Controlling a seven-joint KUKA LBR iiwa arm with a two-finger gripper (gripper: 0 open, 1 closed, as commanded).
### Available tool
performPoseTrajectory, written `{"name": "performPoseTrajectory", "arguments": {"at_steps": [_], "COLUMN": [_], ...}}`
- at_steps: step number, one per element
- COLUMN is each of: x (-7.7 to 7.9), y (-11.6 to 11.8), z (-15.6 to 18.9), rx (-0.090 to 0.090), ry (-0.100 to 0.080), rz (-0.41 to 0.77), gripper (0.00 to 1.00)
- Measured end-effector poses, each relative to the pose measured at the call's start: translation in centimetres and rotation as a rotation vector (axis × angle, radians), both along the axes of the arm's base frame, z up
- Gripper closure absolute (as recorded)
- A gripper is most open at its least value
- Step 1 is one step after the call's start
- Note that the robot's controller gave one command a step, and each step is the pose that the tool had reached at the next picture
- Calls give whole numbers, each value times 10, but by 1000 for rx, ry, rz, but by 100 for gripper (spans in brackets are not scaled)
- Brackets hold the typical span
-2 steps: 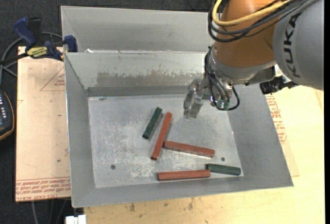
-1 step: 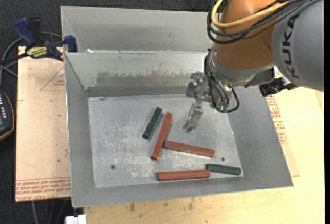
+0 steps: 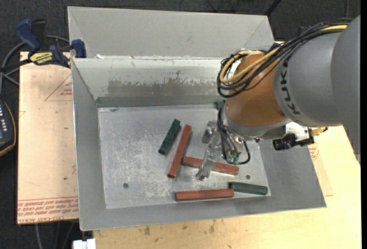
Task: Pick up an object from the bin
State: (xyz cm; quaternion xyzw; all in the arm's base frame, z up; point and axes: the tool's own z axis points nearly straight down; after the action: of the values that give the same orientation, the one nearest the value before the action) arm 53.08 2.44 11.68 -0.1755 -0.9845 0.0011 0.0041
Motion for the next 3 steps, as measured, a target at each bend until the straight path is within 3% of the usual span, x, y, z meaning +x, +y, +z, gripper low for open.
{"name": "performPoseTrajectory", "arguments": {"at_steps": [1, 2, 3], "x": [-9, -11, -10], "y": [-49, -17, -18], "z": [-50, -44, -43], "rx": [-1, 2, 2], "ry": [-4, -7, -8], "rz": [-54, 6, 2], "gripper": [0, 0, 100]}}
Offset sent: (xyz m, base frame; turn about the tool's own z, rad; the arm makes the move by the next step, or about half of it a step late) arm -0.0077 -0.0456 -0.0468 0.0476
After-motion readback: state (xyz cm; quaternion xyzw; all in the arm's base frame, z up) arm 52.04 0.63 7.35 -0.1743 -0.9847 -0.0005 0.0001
